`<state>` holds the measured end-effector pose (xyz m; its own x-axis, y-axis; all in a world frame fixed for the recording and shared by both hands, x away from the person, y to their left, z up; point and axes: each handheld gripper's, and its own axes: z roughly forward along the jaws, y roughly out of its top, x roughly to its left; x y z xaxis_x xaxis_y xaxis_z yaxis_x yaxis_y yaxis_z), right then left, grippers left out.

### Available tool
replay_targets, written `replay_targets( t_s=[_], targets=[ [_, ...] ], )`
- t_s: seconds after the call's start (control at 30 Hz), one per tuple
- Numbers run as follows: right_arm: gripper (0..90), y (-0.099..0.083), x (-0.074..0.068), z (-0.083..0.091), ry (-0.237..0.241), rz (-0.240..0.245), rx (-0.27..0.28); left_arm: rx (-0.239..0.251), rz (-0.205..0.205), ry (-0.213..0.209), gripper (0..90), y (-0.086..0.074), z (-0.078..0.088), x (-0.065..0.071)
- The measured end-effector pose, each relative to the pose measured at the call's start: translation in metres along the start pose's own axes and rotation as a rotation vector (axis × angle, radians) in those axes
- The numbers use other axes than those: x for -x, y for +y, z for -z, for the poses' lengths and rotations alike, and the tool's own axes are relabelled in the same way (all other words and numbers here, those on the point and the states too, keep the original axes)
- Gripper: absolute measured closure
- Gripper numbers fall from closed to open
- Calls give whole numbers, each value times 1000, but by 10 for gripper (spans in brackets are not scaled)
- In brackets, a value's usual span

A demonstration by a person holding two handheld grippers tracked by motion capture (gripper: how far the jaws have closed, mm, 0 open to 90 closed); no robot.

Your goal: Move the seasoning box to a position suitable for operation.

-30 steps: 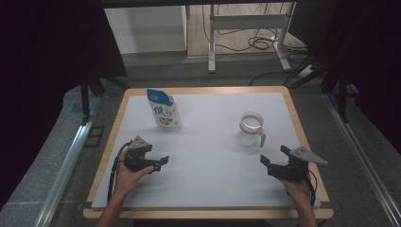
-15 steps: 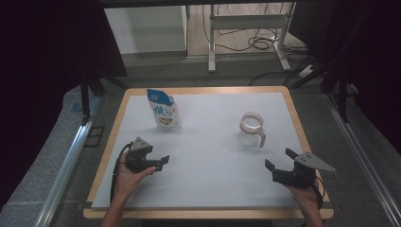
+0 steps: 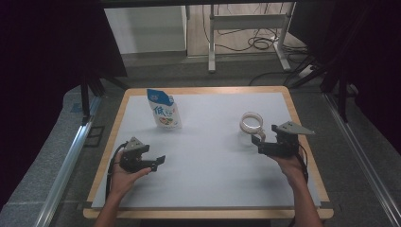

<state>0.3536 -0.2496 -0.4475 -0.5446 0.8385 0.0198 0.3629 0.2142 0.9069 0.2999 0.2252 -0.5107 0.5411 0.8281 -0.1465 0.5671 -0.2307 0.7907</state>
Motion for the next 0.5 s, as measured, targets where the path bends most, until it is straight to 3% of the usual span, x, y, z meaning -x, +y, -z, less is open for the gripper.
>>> replay_targets(
  t_s=[0.07,0.23,0.33,0.5],
  targets=[
    [85,9,-1,-3,-9,24,-27,1,7,2,167,-2,1,-2],
    [74,28,1,-9,-51,54,-14,-14,21,12,160,-7,3,-5],
    [56,27,9,-34,-42,27,-68,-11,23,17,158,-9,6,-6],
    [35,23,9,-57,-12,29,-101,2,30,24,156,-8,10,-7]
  ],
)
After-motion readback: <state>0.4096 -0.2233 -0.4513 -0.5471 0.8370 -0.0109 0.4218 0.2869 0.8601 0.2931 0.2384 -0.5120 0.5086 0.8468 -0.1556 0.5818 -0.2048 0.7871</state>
